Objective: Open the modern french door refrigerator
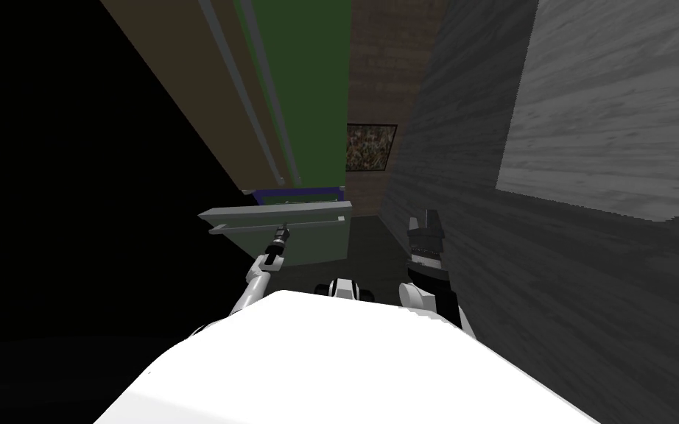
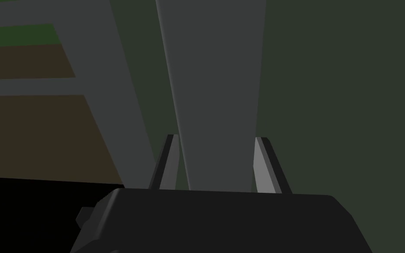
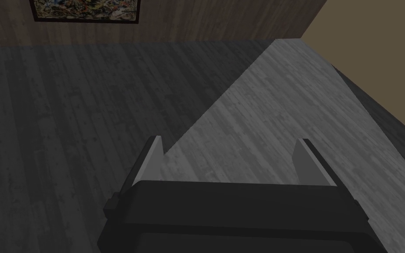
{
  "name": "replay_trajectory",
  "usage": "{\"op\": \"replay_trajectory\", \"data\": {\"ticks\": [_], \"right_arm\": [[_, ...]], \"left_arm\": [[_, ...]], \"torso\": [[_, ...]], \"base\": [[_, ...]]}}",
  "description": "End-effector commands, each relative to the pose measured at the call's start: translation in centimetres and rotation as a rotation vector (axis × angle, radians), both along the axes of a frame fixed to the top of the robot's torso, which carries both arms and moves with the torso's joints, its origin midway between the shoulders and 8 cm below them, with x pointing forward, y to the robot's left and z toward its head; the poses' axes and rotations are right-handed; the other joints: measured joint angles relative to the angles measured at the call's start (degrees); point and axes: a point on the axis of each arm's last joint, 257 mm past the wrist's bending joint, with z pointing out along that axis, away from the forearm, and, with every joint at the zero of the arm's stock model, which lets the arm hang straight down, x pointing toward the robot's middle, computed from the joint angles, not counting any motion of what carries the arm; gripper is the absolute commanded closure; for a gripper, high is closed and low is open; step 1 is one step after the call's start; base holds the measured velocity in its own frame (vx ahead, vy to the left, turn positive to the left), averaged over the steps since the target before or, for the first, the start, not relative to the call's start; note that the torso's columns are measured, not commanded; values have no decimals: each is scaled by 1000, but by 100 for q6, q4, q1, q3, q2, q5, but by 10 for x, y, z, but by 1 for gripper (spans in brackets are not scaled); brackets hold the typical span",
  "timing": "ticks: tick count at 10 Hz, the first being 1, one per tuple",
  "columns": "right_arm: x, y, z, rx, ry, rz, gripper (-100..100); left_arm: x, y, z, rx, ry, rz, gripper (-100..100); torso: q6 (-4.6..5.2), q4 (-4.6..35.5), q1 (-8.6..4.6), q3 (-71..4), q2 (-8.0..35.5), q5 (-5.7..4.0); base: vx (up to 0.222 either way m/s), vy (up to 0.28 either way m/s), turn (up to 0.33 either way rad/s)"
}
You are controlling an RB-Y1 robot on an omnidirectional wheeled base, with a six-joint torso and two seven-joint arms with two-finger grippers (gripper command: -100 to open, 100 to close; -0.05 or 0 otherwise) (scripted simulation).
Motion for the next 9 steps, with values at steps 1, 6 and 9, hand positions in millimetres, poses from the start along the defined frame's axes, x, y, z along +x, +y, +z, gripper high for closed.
{"op": "replay_trajectory", "data": {"ticks": [1, 6, 9], "right_arm": [[0, 0, 0, 0, 0, 0, 0], [0, 0, 0, 0, 0, 0, 0], [0, 0, 0, 0, 0, 0, 0]], "left_arm": [[11, 10, 15, -2, 1, 10, -100], [31, 31, 47, -6, 0, 36, -100], [30, 30, 38, -14, 19, 40, -100]], "torso": [[3, -9, 12, -15, -29, 7], [-2, 9, -7, 2, 4, -6], [-9, 36, -27, 16, 30, -33]], "base": [[-58, -12, -53], [-44, -8, -49], [-42, -10, -20]]}}
